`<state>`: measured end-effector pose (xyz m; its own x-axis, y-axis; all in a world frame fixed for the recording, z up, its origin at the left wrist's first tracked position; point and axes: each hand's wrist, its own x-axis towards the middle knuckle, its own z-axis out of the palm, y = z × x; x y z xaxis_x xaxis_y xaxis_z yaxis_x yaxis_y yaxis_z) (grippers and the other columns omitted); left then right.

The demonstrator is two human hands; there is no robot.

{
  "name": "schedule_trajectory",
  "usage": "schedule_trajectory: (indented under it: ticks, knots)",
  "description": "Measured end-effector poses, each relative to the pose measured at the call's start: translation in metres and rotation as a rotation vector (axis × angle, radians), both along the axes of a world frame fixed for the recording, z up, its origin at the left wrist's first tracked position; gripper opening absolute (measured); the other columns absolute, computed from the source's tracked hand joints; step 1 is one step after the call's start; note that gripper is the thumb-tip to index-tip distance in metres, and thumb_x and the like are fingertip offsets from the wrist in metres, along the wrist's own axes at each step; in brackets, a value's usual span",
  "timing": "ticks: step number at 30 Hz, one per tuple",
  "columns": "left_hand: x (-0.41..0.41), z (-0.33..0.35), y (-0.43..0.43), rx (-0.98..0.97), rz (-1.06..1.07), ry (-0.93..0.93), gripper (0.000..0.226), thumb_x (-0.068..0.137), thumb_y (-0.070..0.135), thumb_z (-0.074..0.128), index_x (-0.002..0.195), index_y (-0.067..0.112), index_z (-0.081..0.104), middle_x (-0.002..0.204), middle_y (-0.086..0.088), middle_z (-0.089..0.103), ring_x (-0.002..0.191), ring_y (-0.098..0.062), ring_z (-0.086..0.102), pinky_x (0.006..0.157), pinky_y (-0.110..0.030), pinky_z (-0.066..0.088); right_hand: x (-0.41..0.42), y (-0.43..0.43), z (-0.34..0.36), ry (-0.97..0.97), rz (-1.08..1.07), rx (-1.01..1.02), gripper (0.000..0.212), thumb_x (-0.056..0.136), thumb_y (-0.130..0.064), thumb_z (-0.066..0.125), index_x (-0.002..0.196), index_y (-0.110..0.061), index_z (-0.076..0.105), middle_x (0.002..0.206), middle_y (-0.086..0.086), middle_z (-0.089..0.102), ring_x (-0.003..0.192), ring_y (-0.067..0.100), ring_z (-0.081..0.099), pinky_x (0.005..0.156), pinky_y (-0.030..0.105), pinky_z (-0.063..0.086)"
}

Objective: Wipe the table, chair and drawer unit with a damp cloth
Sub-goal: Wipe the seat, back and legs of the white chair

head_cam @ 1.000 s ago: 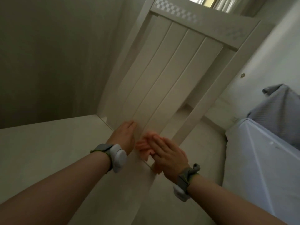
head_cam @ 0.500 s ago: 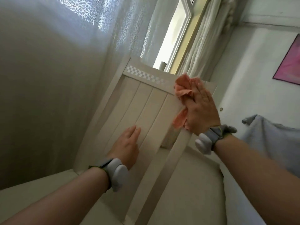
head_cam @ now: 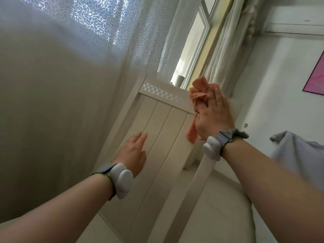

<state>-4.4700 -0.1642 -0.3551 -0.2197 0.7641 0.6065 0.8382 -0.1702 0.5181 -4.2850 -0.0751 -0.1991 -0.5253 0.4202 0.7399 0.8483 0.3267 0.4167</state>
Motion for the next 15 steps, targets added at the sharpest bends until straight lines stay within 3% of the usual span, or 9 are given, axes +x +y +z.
schedule_trajectory:
  ticks: [8,12,15]
  knots:
    - [-0.032,-0.021,-0.007,-0.065,0.047,-0.033,0.059,0.096,0.017,0.039,0.149,0.018,0.012,0.157,0.000,0.009,0.145,-0.014,0.007,0.115,-0.025,0.009,-0.067,0.016,-0.006,-0.110,0.023,-0.004,0.062,0.093,-0.023,0.027,0.151,-0.016,0.008,0.157,0.020,-0.005,0.144,0.037,-0.013,0.118,0.043,-0.008]
    - [-0.062,-0.033,-0.014,-0.087,0.127,-0.013,0.060,0.096,0.018,0.041,0.149,0.018,0.013,0.157,0.001,0.011,0.144,-0.014,0.010,0.115,-0.025,0.010,-0.110,0.027,-0.003,-0.190,0.036,-0.095,0.086,0.084,-0.045,0.054,0.150,-0.017,0.007,0.157,0.020,-0.005,0.145,0.035,-0.010,0.117,0.040,-0.009]
    - [-0.075,-0.043,-0.018,-0.116,0.160,-0.034,0.060,0.097,0.017,0.040,0.149,0.019,0.010,0.157,0.002,0.009,0.145,-0.014,0.007,0.115,-0.025,0.008,-0.134,0.034,0.000,-0.233,0.040,-0.109,0.094,0.080,-0.048,0.062,0.151,-0.018,0.008,0.157,0.019,-0.006,0.145,0.034,-0.011,0.117,0.040,-0.010]
